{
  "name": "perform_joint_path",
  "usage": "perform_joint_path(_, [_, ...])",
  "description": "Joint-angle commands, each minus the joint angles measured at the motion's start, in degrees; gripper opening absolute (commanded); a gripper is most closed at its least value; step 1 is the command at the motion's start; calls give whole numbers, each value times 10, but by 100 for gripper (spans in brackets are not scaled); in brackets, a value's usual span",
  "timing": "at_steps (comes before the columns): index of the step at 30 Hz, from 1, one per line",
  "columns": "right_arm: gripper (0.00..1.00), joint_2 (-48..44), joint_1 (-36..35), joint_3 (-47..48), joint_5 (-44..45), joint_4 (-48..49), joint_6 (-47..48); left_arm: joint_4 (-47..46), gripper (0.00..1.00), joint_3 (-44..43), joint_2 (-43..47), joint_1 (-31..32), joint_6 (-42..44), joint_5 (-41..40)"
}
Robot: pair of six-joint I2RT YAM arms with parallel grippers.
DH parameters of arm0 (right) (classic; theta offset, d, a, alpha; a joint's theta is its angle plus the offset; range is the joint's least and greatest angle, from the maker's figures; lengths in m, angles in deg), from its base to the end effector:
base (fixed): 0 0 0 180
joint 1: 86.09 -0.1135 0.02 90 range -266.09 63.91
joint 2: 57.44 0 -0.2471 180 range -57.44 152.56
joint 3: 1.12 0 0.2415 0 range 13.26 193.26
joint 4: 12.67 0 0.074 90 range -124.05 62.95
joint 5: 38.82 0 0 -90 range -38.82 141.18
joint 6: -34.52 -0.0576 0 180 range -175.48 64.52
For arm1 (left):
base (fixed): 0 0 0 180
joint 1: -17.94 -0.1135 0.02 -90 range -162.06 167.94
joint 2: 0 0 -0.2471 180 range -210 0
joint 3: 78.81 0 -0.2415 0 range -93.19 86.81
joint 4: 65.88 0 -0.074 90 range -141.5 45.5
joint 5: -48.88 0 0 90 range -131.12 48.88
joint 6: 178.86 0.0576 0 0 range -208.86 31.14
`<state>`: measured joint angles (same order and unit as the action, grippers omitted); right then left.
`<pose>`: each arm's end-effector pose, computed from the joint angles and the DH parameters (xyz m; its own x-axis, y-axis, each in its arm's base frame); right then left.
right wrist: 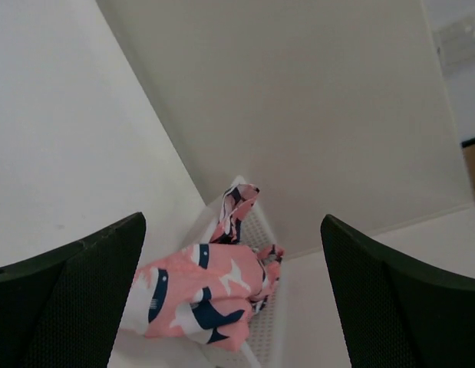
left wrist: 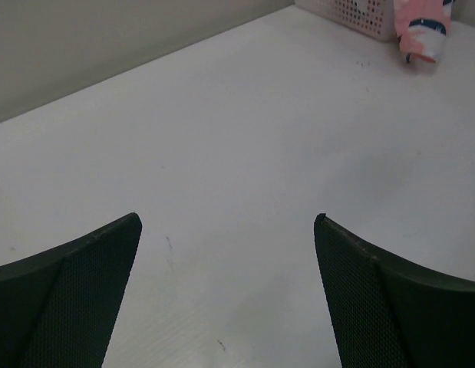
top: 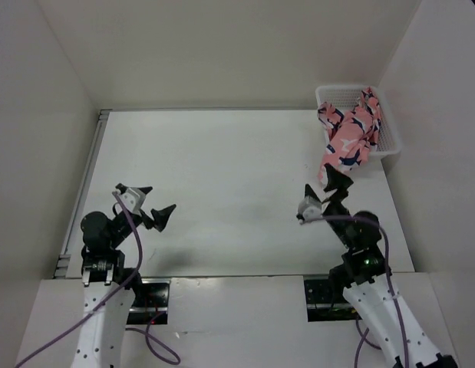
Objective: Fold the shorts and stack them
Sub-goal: Grab the shorts from the pile
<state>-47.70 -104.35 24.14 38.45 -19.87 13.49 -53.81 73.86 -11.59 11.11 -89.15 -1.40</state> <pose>0.1270 0.0553 0.2388 0.5278 -0.7846 -0.3253 -0.0557 0.3502 -0.9350 0.1319 -0.0213 0.2362 0.0608 0.0034 -0.9981 0.5420 0.8396 0.0359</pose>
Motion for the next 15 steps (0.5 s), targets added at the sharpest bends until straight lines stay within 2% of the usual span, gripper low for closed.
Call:
perform_joint_path(1, [99,196,1,183,108,-8,-224,-5,100,-128,-125,9,3,-31])
perform_joint_path(2, [99,268,1,298,197,-48,-303,12,100,-160,-211,16,3,-55])
perform_joint_path(3, [99,341,1,347,241,-129,-435,30,100,-194,-256,24,3,-70])
perform_joint_path(4, [99,447,22,379,268,-158,-479,78,100,-230,-305,30,3,-84])
perform_joint_path(5, [99,471,35,403,261,-174,-505,114,100,-308,-401,42,3,-90])
perform_joint_path(7, [99,509,58,411,247,-215,-565,219,100,-378,-488,59,3,-75])
perform_joint_path(8, [99,520,68,422,247,-228,-591,234,100,-403,-545,67,3,-75])
perform_joint_path(12, [94,574,123,417,234,-229,-724,190,100,-386,-542,87,3,-81])
perform_joint_path(15, [97,596,141,391,228,-188,-801,185,100,-374,-536,87,3,-81])
